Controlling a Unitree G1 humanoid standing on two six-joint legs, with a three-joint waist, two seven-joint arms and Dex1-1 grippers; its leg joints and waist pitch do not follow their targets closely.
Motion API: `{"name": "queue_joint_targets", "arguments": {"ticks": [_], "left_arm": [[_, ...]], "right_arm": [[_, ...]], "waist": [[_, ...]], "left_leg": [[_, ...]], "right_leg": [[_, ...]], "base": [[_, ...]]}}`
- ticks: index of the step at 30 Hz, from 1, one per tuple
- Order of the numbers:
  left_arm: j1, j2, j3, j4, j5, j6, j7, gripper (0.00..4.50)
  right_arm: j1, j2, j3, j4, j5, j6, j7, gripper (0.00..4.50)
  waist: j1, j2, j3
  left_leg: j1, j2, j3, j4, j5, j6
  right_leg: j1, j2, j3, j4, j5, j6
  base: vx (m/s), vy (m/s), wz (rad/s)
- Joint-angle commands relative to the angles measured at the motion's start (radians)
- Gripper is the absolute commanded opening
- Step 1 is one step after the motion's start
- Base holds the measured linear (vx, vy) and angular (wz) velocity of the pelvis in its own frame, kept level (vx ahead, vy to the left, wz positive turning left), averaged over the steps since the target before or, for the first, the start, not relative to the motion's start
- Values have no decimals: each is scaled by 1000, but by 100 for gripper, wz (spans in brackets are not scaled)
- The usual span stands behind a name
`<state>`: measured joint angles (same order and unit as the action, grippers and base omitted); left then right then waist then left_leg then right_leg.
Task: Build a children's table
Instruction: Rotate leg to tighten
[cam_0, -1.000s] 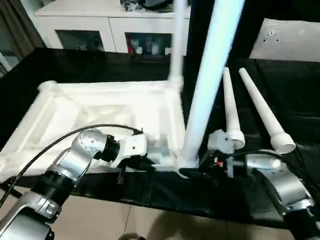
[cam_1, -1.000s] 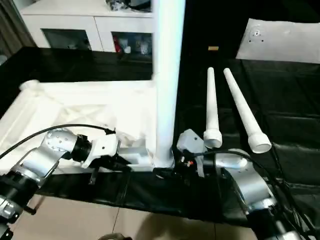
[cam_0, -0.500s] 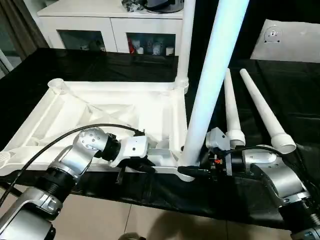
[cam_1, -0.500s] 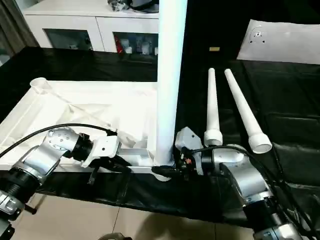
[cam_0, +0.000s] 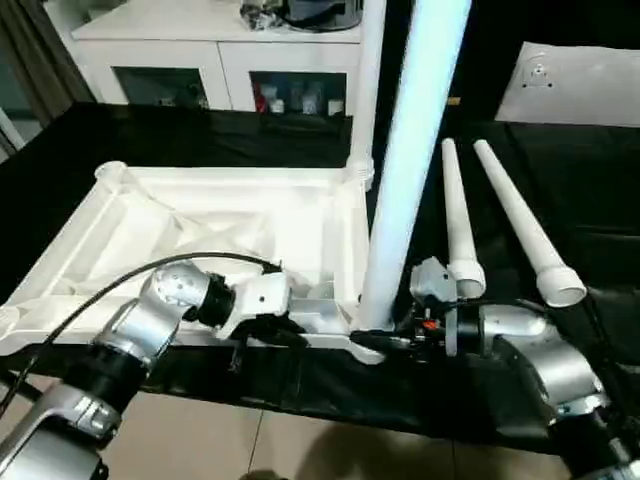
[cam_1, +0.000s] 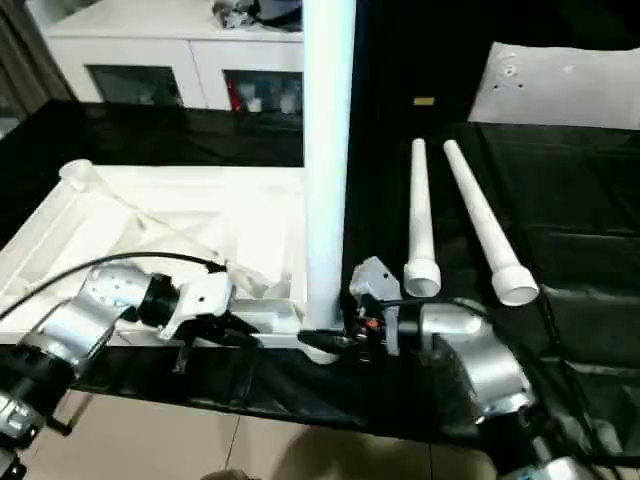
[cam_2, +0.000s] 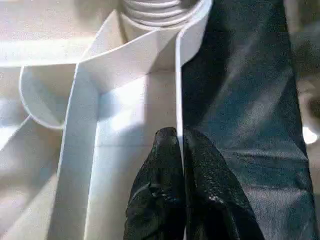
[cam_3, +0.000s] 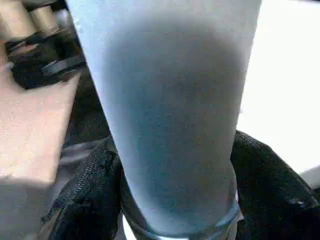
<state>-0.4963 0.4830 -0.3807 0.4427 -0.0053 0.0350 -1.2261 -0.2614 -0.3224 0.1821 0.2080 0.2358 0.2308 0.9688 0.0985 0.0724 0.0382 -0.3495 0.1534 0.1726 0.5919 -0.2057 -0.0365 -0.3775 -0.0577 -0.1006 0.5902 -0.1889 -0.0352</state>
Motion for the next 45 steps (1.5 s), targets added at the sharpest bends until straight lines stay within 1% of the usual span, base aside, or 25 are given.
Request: {"name": "queue_joint_targets", "arguments": {"ticks": [1,2,3,4,6,7,8,9,11,12,15,16,17,18,19,21,22,26,29,32,36,38,39,41,45], "left_arm": [[19,-52,12,-35,-11,73,109,0],[34,-88,47,-63,-27,129,181,0],[41,-103,59,-78,-35,152,207,0],[52,-129,76,-105,-41,186,251,0],[57,-148,86,-120,-37,208,288,0],[68,-207,110,-152,-27,272,387,0],[69,-215,114,-156,-26,280,400,0],[71,-269,138,-179,-13,339,486,0],[70,-298,150,-188,-11,362,525,0],[65,-356,165,-209,6,402,612,0],[63,-398,164,-242,19,441,663,0],[64,-409,143,-263,34,450,666,0],[66,-407,129,-274,45,456,669,0],[71,-394,112,-282,64,456,668,0],[72,-391,110,-282,66,456,667,0],[76,-374,108,-287,71,466,669,0],[79,-367,111,-290,74,471,666,0],[90,-313,124,-297,70,474,620,0],[99,-270,120,-292,64,453,580,0],[107,-210,110,-284,48,417,504,0],[107,-181,110,-276,23,395,449,0],[102,-138,92,-259,16,355,374,0],[102,-138,92,-259,16,355,374,0],[89,-71,48,-228,26,262,268,0],[75,-17,10,-199,10,186,138,0]], "right_arm": [[6,62,-6,35,-4,34,-138,272],[2,110,-24,58,-18,40,-225,272],[-2,130,-31,68,-22,44,-258,272],[-9,165,-45,85,-27,49,-316,272],[-16,189,-55,98,-29,51,-354,272],[-43,249,-75,143,-41,53,-457,272],[-47,256,-78,149,-42,55,-470,272],[-75,303,-104,187,-45,67,-557,272],[-92,322,-116,209,-49,70,-601,272],[-125,355,-139,250,-65,67,-683,272],[-149,380,-162,282,-76,57,-743,272],[-156,389,-171,291,-72,32,-743,306],[-157,389,-169,292,-81,15,-743,306],[-150,386,-164,280,-92,-4,-733,306],[-148,385,-164,277,-93,-7,-731,345],[-142,377,-164,265,-100,-23,-729,346],[-139,371,-165,260,-102,-32,-726,350],[-102,326,-166,195,-81,-66,-657,396],[-75,280,-150,155,-91,-98,-593,426],[-32,197,-127,74,-77,-109,-468,446],[-7,140,-126,19,-55,-106,-379,446],[11,74,-113,-26,-36,-101,-288,446],[11,74,-113,-26,-36,-101,-288,446],[29,-14,-80,-76,-8,-62,-159,446],[32,-93,-43,-97,-1,-44,-27,446]], "waist": [[-12,-10,-40],[-16,-9,-41],[-27,-7,-37],[-35,-6,-38],[-47,-6,-39],[-58,-5,-39],[-61,-6,-41],[-67,-7,-43],[-68,-7,-42],[-67,-12,-43],[-61,-9,-49],[-58,-12,-51],[-57,-17,-52],[-55,-16,-55],[-54,-15,-56],[-52,-15,-57],[-52,-19,-59],[-51,-19,-62],[-51,-17,-60],[-49,-16,-58],[-48,-14,-55],[-47,-15,-55],[-45,-11,-55],[-38,-13,-56],[-29,-12,-54]], "left_leg": [[10,76,-37,-72,-269,19],[10,77,-39,-73,-269,11],[3,79,-42,-77,-280,9],[9,78,-45,-76,-309,6],[5,77,-46,-77,-315,9],[4,78,-46,-78,-313,11],[4,77,-45,-76,-311,10],[1,77,-44,-75,-289,15],[0,74,-41,-73,-274,28],[-1,73,-40,-73,-264,34],[-5,75,-38,-69,-201,45],[-6,77,-35,-67,-179,57],[-7,75,-33,-66,-167,65],[-14,75,-34,-65,-137,77],[-17,74,-34,-63,-115,89],[-19,75,-34,-61,-92,101],[-21,76,-34,-60,-82,106],[-28,75,-34,-53,-44,134],[-29,73,-32,-50,-55,142],[-28,74,-33,-52,-76,141],[-23,78,-33,-55,-107,132],[-22,77,-33,-54,-112,130],[-22,76,-34,-53,-114,133],[-22,74,-34,-52,-108,142],[-18,76,-32,-53,-129,138]], "right_leg": [[33,-115,61,-104,-506,-107],[35,-117,63,-102,-517,-102],[34,-115,60,-104,-536,-94],[31,-113,57,-111,-562,-77],[32,-113,59,-110,-543,-79],[30,-111,60,-107,-502,-97],[30,-112,62,-106,-492,-102],[33,-112,65,-101,-456,-115],[32,-109,64,-103,-442,-121],[33,-108,64,-102,-440,-118],[36,-108,67,-94,-355,-133],[36,-109,69,-89,-306,-145],[36,-108,69,-88,-287,-148],[42,-109,69,-80,-246,-155],[43,-109,66,-79,-230,-153],[43,-110,66,-76,-211,-157],[45,-109,66,-72,-193,-160],[45,-109,65,-64,-121,-167],[41,-107,63,-69,-142,-163],[41,-104,63,-71,-186,-143],[38,-102,64,-72,-214,-144],[38,-102,64,-74,-216,-145],[38,-102,63,-75,-222,-143],[39,-100,64,-77,-214,-133],[35,-101,63,-78,-248,-133]], "base": [[0,0,0],[0,0,0],[0,0,0],[0,0,0],[0,0,0],[0,0,0],[0,0,0],[0,0,0],[0,0,0],[0,0,0],[0,0,0],[0,0,0],[0,0,0],[0,0,0],[0,0,0],[0,0,0],[0,0,0],[0,0,0],[0,0,0],[0,0,0],[0,0,0],[0,0,0],[0,0,0],[0,0,0],[0,0,0]]}}
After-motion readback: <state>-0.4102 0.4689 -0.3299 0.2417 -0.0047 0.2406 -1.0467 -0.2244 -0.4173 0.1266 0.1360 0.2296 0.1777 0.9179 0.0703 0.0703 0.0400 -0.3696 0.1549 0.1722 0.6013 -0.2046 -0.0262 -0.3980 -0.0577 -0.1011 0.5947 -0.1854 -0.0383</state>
